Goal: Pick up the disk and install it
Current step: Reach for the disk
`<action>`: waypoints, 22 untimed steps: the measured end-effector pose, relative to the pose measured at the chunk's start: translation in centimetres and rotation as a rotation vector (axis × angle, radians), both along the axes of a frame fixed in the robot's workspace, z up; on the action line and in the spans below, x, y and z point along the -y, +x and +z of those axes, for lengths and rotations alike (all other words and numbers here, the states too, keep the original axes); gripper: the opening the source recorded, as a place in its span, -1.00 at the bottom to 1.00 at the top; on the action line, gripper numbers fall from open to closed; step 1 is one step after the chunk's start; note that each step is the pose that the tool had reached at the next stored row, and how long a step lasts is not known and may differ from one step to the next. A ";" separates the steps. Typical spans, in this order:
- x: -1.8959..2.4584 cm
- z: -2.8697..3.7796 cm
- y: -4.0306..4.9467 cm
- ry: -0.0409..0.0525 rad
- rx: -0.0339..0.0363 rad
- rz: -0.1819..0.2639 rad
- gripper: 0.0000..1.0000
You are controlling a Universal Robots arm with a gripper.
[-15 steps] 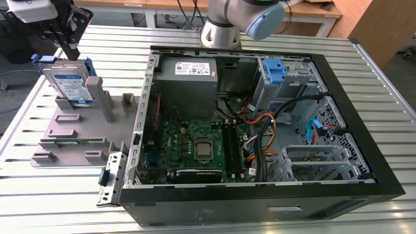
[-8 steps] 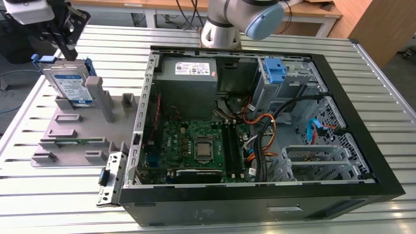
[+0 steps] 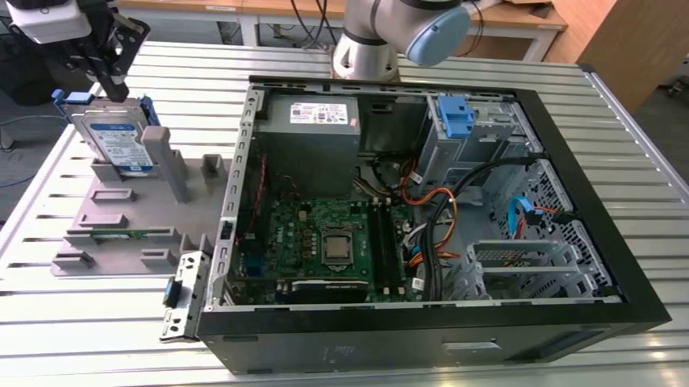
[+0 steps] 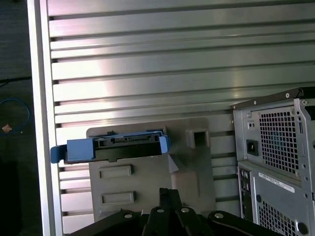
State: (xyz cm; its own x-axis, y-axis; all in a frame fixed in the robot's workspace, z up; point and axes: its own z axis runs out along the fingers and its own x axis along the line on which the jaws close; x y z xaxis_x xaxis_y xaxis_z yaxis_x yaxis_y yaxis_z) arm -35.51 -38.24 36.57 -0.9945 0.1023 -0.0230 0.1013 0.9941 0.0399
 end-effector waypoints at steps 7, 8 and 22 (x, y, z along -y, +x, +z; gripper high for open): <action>0.00 -0.07 0.03 0.0006 -0.0346 0.000 -0.79; 0.00 -0.07 0.03 0.0006 -0.0347 0.000 -0.79; -0.85 -0.44 -0.26 0.0006 -0.0349 -0.001 -0.79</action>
State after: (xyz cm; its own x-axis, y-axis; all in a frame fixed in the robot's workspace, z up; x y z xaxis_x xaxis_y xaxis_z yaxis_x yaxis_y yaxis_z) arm -35.77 -37.38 36.12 -0.9946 0.1030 0.0118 0.1033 0.9940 0.0370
